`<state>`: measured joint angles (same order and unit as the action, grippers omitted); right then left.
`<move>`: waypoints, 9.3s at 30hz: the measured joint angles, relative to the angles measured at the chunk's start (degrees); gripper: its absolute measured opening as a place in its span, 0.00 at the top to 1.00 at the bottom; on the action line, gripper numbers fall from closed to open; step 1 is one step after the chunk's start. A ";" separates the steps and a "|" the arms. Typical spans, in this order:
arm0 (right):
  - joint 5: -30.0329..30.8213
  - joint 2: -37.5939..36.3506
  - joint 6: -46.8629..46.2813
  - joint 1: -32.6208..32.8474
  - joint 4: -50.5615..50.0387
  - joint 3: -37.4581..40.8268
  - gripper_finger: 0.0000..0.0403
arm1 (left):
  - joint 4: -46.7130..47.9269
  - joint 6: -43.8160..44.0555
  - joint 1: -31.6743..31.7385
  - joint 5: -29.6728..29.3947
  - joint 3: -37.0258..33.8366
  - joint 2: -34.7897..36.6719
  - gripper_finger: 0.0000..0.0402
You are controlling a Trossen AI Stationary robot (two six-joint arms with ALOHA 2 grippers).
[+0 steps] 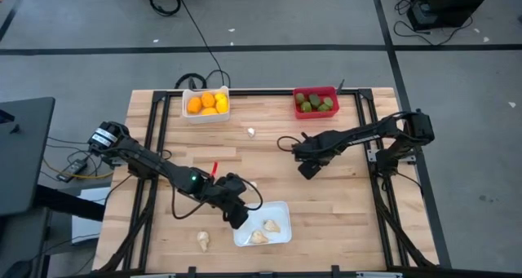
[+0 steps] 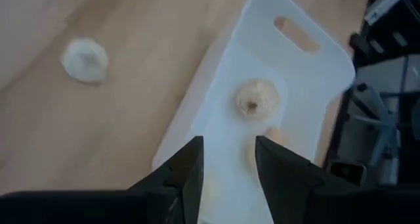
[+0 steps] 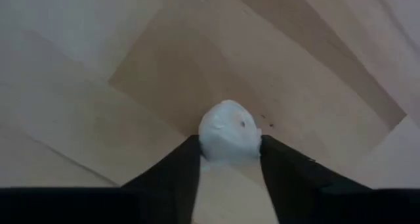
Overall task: Sort produce into baskets
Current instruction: Put the white garlic into the bottom white bin, then adjust the bottom white bin on the table, then put the white garlic into the bottom white bin
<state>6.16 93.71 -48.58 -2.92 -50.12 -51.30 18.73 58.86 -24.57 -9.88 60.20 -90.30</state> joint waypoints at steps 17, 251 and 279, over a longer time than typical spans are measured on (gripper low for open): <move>-20.64 -7.66 12.36 9.21 34.64 0.76 0.87 | 6.47 -1.38 2.51 7.71 0.00 0.00 0.65; -13.10 -7.77 1.16 1.14 36.85 0.72 0.29 | 20.10 2.37 -0.64 15.07 -0.66 11.23 0.39; -10.47 -7.75 6.96 -0.76 36.33 0.72 0.29 | 10.40 43.68 -18.22 13.95 -4.38 -8.61 0.41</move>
<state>-4.32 85.95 -41.62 -3.68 -13.78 -50.59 29.13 102.54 -42.80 4.06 55.82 -98.91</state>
